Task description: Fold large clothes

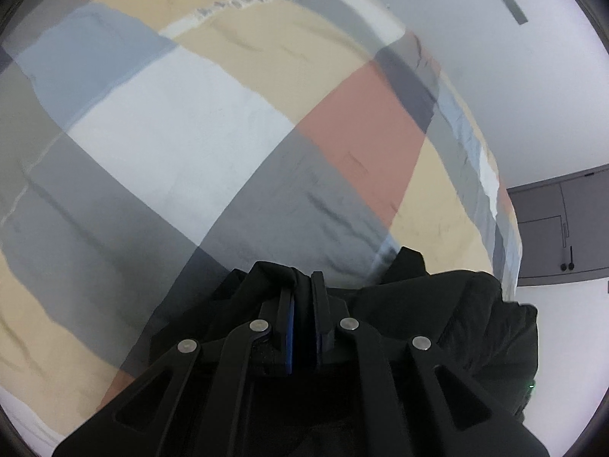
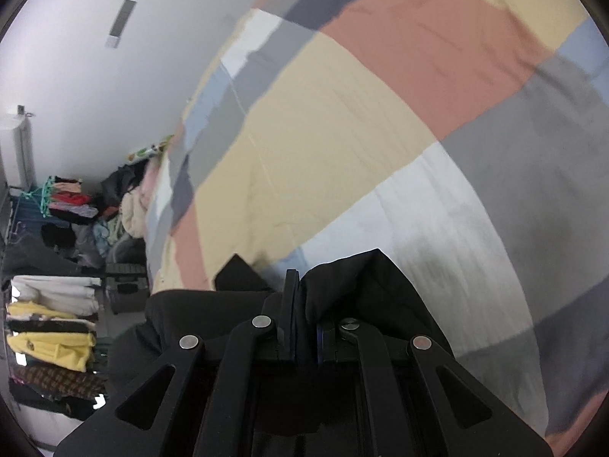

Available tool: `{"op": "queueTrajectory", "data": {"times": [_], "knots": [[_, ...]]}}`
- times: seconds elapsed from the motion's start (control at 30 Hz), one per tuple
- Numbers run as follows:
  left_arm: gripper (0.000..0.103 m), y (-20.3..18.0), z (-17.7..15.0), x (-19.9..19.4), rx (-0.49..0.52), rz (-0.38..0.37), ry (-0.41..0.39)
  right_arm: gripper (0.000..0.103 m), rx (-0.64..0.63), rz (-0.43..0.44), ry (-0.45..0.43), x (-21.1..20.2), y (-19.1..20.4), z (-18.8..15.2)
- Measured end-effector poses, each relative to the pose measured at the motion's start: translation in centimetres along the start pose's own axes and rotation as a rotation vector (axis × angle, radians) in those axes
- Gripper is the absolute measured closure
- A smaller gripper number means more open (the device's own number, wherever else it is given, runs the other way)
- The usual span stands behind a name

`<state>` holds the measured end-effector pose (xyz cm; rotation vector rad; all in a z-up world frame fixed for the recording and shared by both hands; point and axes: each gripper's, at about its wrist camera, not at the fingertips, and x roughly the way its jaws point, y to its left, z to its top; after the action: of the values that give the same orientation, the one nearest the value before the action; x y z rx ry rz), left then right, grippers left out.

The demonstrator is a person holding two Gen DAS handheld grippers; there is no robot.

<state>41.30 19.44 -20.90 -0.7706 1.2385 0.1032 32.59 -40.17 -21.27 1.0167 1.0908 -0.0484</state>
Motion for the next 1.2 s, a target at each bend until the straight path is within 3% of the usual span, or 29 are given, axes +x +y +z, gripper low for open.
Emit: {"op": "queueTrajectory", "data": {"times": [0.23, 0.37, 0.43, 0.5, 0.57, 0.63, 0.7, 0.8, 0.9, 1.07, 1.2], "knots": [[0.094, 0.6, 0.9, 1.4, -0.033, -0.007, 0.074, 0.099, 0.037, 0.024, 0.024, 0.3, -1.1, -0.1], [0.094, 1.1, 0.6, 0.5, -0.055, -0.029, 0.100, 0.094, 0.045, 0.038, 0.056, -0.5, -1.0, -0.5], [0.093, 1.2, 0.2, -0.7, -0.051, -0.055, 0.100, 0.084, 0.045, 0.047, 0.069, -1.9, -1.0, -0.7], [0.092, 1.3, -0.2, -2.1, -0.053, -0.060, 0.091, 0.056, 0.011, 0.042, 0.055, -3.8, -0.5, -0.9], [0.085, 1.3, -0.4, -4.0, -0.049, -0.067, 0.066, 0.041, -0.019, 0.021, 0.030, -5.8, 0.2, -1.1], [0.055, 0.7, -0.7, -6.5, -0.006, -0.053, 0.018, 0.040, -0.048, 0.012, 0.009, -7.6, 1.2, -1.3], [0.041, 0.0, -0.8, -9.0, 0.030, -0.036, -0.045, 0.038, -0.087, -0.001, -0.016, -9.5, 2.6, -1.5], [0.034, -1.4, -1.4, -12.8, 0.095, 0.001, -0.122, 0.030, -0.156, -0.039, -0.068, -12.7, 5.3, -2.0], [0.018, -3.5, -2.4, -16.0, 0.177, 0.036, -0.185, 0.021, -0.204, -0.060, -0.123, -14.9, 7.6, -2.6], [0.017, -7.1, -5.1, -19.2, 0.311, 0.100, -0.287, 0.000, -0.347, -0.080, -0.177, -16.6, 12.8, -5.0], [0.015, -9.8, -7.8, -19.1, 0.456, 0.108, -0.296, 0.000, -0.459, -0.089, -0.207, -15.6, 15.9, -8.3]]}}
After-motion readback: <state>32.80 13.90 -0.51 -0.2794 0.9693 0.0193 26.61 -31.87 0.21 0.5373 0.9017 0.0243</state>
